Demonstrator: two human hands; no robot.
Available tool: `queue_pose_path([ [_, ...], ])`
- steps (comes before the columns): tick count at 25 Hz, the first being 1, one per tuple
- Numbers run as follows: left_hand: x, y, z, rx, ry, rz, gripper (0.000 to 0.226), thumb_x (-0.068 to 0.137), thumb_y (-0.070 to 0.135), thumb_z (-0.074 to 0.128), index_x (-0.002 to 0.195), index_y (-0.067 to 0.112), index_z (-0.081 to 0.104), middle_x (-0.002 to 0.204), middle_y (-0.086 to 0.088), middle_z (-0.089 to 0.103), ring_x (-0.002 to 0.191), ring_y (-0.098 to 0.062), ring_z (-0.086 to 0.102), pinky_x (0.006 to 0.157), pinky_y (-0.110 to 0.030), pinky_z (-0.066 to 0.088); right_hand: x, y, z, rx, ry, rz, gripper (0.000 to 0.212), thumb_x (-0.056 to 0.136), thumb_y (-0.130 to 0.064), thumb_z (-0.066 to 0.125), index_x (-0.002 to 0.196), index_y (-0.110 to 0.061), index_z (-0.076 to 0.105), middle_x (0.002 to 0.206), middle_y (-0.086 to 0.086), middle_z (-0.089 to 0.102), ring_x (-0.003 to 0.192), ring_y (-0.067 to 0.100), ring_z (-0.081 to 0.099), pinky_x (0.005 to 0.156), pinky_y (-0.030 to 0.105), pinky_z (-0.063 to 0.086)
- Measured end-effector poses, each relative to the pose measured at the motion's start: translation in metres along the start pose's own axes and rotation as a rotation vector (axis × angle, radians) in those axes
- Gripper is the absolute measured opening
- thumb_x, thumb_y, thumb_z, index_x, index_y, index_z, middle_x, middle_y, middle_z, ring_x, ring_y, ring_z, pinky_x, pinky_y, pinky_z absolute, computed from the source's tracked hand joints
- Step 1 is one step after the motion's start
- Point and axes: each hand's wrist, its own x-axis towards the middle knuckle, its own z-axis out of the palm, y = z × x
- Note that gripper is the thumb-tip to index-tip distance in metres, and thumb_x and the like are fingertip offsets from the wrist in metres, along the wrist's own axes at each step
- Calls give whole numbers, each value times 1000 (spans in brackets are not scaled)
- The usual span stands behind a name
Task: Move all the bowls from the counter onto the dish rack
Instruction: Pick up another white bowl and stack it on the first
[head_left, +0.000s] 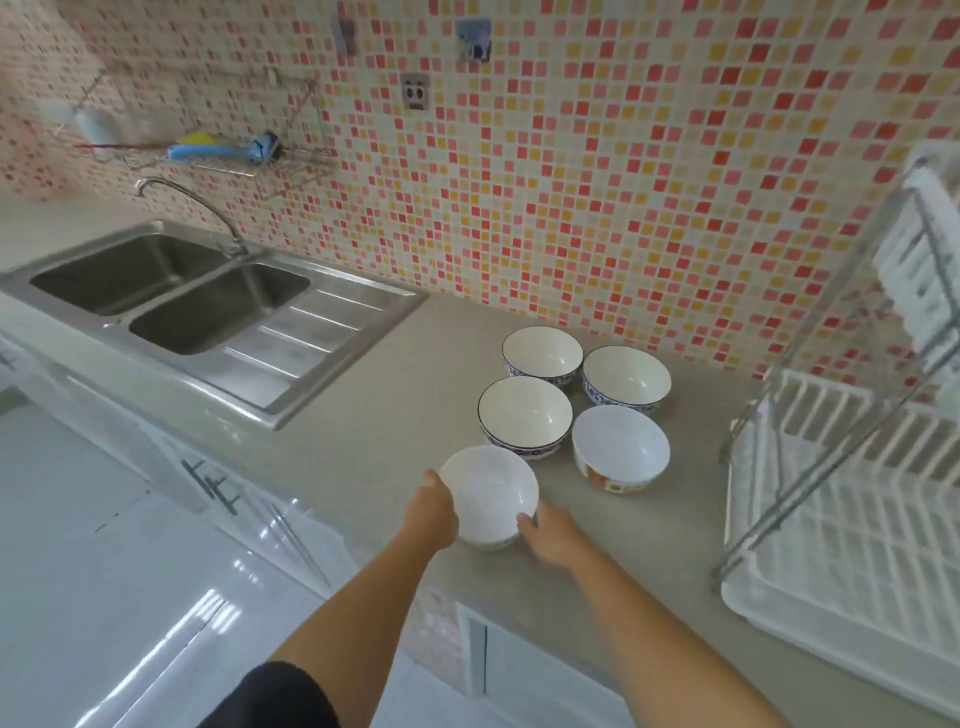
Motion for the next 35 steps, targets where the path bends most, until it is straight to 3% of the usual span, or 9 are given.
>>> queue_pose_path([
  [7, -28, 41, -75, -571, 199, -4, 30, 81, 7, 46, 110, 13, 44, 116, -18, 52, 90, -36, 57, 69, -48, 61, -31, -35, -47, 282, 247, -211, 39, 97, -17, 43, 134, -6, 37, 120, 13, 60, 107, 28, 61, 81, 29, 46],
  [12, -81, 120, -162, -940, 230, 443, 46, 62, 12, 42, 104, 31, 49, 115, -15, 57, 100, -31, 56, 88, -51, 53, -84, -88, -154, 847, 412, -445, 50, 93, -56, 26, 127, -20, 32, 119, 5, 51, 104, 21, 56, 83, 29, 52],
  [18, -175, 211, -217, -1239, 117, 944, 38, 79, -3, 42, 97, 28, 53, 92, 3, 65, 92, -15, 61, 78, -24, 49, -186, -96, -293, 814, 595, -784, 42, 83, -55, 50, 109, -27, 32, 109, -6, 48, 92, 2, 56, 78, 20, 47],
  [21, -212, 252, -224, -1246, 63, 1096, 35, 71, 8, 39, 100, 20, 54, 99, 2, 67, 95, -13, 60, 80, -28, 45, -231, -70, -347, 698, 700, -889, 45, 82, -49, 60, 110, -28, 32, 103, -9, 51, 74, -14, 61, 65, 8, 49],
  [23, -225, 288, -222, -1152, 85, 1098, 42, 74, 25, 39, 111, 14, 55, 112, -3, 66, 101, -13, 59, 80, -31, 42, -257, -42, -378, 560, 741, -893, 61, 69, -60, 64, 114, -33, 33, 113, -12, 54, 89, -16, 60, 77, 9, 49],
  [26, -228, 350, -206, -895, 73, 992, 83, 68, 67, 33, 131, 14, 46, 125, -9, 60, 111, -20, 57, 85, -34, 43, -273, 7, -418, 387, 795, -734, 86, 61, -58, 66, 133, -28, 31, 122, -14, 51, 108, -1, 54, 82, 11, 47],
  [29, -221, 404, -173, -771, -48, 916, 108, 58, 89, 34, 138, 16, 39, 133, -13, 56, 118, -31, 57, 103, -52, 42, -268, 61, -446, 218, 797, -524, 99, 65, -53, 73, 145, -23, 24, 144, 0, 44, 127, 17, 48, 102, 32, 45],
  [33, -223, 453, -129, -623, -149, 937, 62, 94, 56, 28, 131, 11, 49, 126, -5, 56, 110, -21, 57, 103, -42, 41, -248, 120, -459, 153, 701, -346, 107, 60, -50, 80, 147, -24, 23, 151, 0, 37, 133, 20, 43, 103, 36, 43],
  [35, -214, 465, -114, -564, -133, 873, 65, 94, 55, 28, 139, 10, 43, 140, -12, 47, 124, -30, 49, 108, -46, 37, -235, 136, -462, 108, 673, -297, 104, 63, -47, 82, 147, -25, 24, 150, -1, 38, 131, 20, 45, 100, 33, 42],
])
